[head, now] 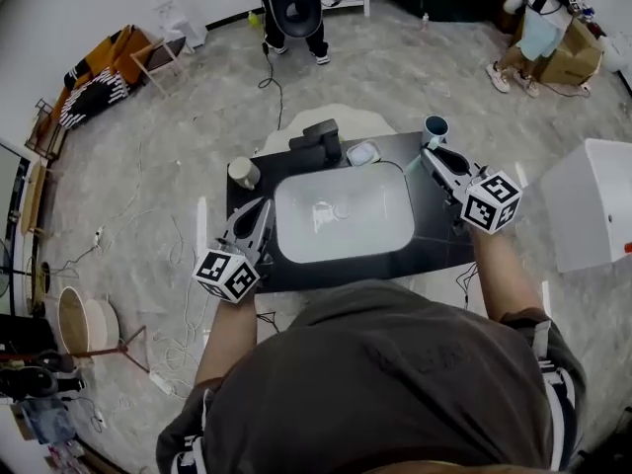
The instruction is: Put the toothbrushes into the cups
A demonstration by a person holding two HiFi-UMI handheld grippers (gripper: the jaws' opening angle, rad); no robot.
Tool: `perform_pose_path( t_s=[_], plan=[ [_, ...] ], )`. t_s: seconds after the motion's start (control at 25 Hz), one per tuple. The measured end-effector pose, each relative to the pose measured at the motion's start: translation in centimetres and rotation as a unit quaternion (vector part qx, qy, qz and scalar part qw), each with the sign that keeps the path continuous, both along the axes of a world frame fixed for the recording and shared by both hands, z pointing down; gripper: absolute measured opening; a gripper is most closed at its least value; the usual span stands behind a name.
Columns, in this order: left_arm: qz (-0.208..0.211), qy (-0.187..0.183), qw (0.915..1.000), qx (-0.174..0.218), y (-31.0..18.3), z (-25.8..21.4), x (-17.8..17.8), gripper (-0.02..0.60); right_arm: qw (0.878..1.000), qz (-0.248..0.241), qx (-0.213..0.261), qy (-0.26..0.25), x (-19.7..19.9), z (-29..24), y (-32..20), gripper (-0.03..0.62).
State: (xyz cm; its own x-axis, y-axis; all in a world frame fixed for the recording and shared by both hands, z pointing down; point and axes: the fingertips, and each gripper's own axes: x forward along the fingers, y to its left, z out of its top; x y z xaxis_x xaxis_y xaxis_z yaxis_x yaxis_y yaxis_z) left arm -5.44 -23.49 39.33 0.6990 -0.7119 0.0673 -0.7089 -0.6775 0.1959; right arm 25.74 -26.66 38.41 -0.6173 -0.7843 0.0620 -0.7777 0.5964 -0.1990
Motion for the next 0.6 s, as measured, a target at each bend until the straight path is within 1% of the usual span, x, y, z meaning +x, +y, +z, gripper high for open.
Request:
perform_pose_path(
  t_s=[0.16, 0.28, 0.44, 0.6],
  plan=[
    [0.029, -0.004, 0.9996, -0.005, -1.3, 0.9, -1.3, 0.006, 0.999, 0.046, -0.008, 0.003, -0.1, 0.5, -0.2, 0.031],
    [0.052, -0.004, 0.9986, -0.008, -2.5, 1.3, -0.6, 0.006, 0.997, 0.082, -0.006, 0.006, 1.2, 0.2, -0.7, 0.03],
    [0.084, -0.005, 0.9964, -0.006, -3.8, 1.5, 2.6, 0.006, 0.992, 0.123, 0.004, 0.021, 4.5, -0.3, -2.0, 0.031],
    [0.108, -0.009, 0.9941, 0.001, -5.3, 1.4, 7.0, 0.006, 0.987, 0.154, 0.013, 0.037, 8.9, -0.3, -4.4, 0.031]
  ],
)
